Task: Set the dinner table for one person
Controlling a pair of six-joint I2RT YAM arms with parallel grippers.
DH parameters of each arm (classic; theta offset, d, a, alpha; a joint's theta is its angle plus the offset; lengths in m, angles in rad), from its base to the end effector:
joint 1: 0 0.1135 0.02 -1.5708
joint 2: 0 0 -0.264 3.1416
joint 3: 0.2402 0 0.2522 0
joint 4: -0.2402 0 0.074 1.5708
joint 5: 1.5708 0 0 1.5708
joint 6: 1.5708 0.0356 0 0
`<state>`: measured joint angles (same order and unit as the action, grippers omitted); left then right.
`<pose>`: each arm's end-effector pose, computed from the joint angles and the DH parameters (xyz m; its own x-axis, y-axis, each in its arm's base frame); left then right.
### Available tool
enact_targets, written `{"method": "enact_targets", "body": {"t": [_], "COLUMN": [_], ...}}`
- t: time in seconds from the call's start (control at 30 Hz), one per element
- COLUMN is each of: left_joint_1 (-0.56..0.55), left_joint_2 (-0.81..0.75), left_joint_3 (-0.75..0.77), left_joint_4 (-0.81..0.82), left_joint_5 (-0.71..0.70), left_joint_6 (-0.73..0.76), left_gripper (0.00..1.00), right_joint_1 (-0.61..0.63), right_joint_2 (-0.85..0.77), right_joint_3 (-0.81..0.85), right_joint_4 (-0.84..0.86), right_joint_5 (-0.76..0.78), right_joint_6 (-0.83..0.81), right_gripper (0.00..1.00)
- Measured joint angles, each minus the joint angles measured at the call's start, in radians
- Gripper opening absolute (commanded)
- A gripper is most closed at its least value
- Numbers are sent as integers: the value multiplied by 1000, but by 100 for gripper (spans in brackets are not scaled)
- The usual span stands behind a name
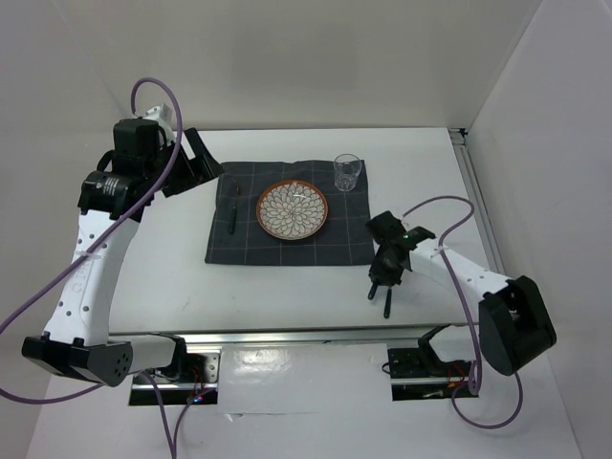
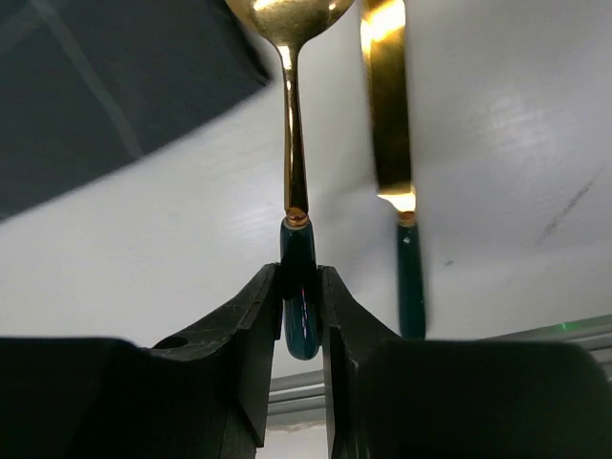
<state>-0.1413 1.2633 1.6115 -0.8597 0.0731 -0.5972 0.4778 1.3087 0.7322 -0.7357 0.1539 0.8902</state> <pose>0.2426 -0.0371 0.4515 -0.5152 -0.4932 -0.7010 -0.1042 0.8478 -0.5199 0.1957 0.0952 0.1797 -0.8663 0.4163 -0.2761 0.4032 0.9090 0.1055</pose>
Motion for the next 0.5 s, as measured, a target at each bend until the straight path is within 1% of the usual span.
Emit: {"method": "enact_targets", "body": {"t": [0.1,0.2,0.33,0.5], "left_joint_1": [0,0,0,0], "left_joint_2": [0,0,6,11], "left_joint_3": [0,0,0,0], "left_joint_4": [0,1,1,0], "left_joint_5": [2,2,1,-3], "left_joint_6": [0,0,0,0], "left_gripper": [90,90,90,90], "right_joint_1": [7,10,11,4], "right_joint_2": [-29,-10,134,355], "right_joint_3": [101,227,362,435], "right_joint_4": [-32,-26,23,112], "right_joint_5": [41,48,27,-21], "right_joint_6": [-31,-118,-237,-363], "right_gripper": [0,0,0,0]}}
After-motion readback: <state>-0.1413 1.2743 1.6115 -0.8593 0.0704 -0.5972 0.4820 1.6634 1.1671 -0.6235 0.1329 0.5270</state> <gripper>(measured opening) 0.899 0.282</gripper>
